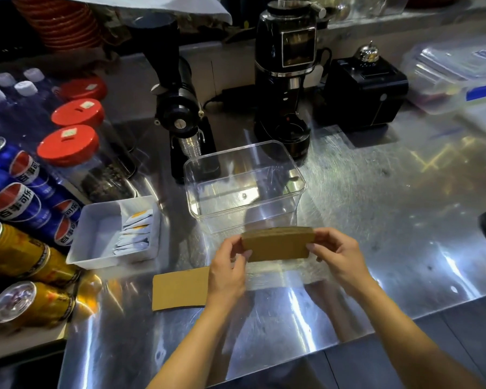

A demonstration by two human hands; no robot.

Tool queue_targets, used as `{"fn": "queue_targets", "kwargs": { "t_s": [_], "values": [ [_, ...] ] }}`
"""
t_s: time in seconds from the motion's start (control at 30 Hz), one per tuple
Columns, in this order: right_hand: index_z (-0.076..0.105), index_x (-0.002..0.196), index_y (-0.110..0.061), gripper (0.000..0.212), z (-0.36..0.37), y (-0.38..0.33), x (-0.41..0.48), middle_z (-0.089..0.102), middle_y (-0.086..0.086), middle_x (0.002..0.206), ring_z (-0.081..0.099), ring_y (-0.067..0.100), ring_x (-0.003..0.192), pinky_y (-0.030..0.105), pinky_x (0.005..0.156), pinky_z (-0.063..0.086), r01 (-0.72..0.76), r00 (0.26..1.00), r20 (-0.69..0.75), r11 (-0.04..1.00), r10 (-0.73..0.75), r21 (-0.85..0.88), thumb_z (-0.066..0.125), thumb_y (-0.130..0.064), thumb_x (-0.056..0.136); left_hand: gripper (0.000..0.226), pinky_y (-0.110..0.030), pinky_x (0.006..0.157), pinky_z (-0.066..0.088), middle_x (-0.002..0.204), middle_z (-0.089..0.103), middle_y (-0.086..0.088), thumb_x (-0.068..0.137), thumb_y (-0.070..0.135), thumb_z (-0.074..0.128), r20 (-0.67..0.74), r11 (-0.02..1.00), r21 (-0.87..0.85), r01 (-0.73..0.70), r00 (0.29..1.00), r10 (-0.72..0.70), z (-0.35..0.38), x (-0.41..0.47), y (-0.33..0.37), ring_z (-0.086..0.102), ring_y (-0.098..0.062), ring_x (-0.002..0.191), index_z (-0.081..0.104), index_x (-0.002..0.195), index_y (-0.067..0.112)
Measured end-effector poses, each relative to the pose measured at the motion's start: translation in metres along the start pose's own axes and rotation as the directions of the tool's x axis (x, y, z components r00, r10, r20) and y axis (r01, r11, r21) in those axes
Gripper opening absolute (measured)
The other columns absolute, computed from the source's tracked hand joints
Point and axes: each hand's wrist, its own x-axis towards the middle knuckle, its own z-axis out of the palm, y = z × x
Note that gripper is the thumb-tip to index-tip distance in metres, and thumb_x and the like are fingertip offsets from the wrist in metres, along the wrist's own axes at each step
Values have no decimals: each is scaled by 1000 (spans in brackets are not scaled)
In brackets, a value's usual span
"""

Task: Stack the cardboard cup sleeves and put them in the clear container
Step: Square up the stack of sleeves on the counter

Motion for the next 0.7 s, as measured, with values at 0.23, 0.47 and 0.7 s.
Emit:
{"fn": "queue_targets", "kwargs": {
  "t_s": [0.23, 0.47, 0.7],
  "values": [
    [64, 74, -17, 24, 46, -34, 2, 66, 0, 62, 57, 6, 48, 17, 34, 36, -99, 991, 107, 989, 87, 111, 65, 6, 75, 29, -25, 79, 49, 88, 65, -4, 82, 1, 63, -126, 993, -88, 73, 988, -84, -54, 13, 13, 59, -14, 82, 62, 107, 17],
    [59, 77, -8, 13, 109, -30, -10, 59, 6, 64, 59, 10, 47, 19, 37, 29, -412, 895, 245, 902, 374, 128, 67, 2, 74, 29, -19, 67, 50, 93, 67, -11, 83, -6, 56, -202, 942, -213, 261, 931, -303, -105, -3, 0, 60, -19, 79, 63, 111, 0],
    [54, 77, -12, 12, 152, -22, -19, 58, 7, 67, 53, 20, 54, 17, 35, 27, -476, 844, 281, 880, 457, -4, 64, -4, 77, 27, -30, 71, 50, 100, 69, -12, 89, 2, 52, -256, 873, -231, 430, 839, -481, -134, -18, -23, 62, -25, 92, 63, 113, 4]
  ]
}}
